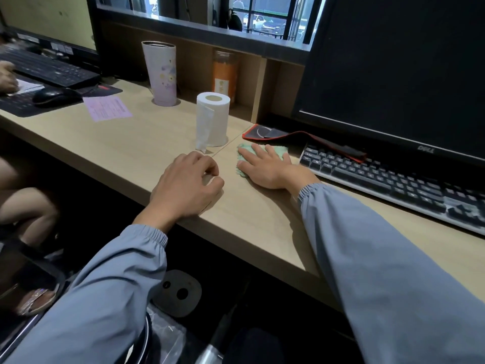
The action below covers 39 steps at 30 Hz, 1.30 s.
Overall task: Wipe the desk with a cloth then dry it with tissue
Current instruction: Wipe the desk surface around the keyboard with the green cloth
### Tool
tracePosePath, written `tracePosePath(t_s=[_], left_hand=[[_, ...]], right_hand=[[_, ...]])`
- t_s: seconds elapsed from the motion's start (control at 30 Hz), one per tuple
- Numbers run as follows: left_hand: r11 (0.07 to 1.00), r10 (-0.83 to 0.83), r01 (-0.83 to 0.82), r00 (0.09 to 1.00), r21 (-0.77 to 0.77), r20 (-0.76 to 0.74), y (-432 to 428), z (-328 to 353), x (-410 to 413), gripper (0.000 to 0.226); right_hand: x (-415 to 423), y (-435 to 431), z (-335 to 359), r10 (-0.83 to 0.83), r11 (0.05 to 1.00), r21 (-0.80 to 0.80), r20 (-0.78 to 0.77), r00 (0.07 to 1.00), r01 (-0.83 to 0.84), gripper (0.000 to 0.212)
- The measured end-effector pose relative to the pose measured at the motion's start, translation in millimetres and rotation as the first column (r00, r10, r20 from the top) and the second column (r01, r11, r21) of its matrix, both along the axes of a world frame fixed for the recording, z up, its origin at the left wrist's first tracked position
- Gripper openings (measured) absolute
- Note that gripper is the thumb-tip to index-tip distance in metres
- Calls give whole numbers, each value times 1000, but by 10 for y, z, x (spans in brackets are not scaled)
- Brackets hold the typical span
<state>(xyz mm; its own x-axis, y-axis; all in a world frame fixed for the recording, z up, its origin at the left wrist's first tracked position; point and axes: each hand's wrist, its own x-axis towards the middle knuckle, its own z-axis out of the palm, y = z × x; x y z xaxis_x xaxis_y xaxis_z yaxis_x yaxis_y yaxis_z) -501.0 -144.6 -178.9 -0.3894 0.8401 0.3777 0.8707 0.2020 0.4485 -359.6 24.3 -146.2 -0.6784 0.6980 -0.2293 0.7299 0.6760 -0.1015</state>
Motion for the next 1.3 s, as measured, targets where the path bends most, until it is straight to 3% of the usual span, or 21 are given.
tracePosePath(t_s=[0.4, 0.67, 0.83, 1.13, 1.3], left_hand=[[1000, -9, 9, 1000, -9, 2, -23, -3, 14, 18], [1000, -16, 16, 1000, -25, 11, -35, -1, 18, 19], [1000, -3, 3, 1000, -21, -14, -13, -15, 40, 22], [1000, -11, 12, 1000, -24, 14, 26, -36, -6, 17], [996, -48, 50, 999, -75, 26, 55, -79, -141, 27]], right_hand=[[1079, -1206, 54, 196, 980, -31, -43, 980, -197, 56], [1713, -1599, -165, 361, 900, 262, 4, 933, -349, 64], [1572, -1629, -271, 342, 879, 357, -8, 940, -317, 73], [930, -1748, -315, 249, 895, 390, -33, 968, -217, 60], [533, -1745, -332, 226, 890, 414, -33, 974, -193, 56]])
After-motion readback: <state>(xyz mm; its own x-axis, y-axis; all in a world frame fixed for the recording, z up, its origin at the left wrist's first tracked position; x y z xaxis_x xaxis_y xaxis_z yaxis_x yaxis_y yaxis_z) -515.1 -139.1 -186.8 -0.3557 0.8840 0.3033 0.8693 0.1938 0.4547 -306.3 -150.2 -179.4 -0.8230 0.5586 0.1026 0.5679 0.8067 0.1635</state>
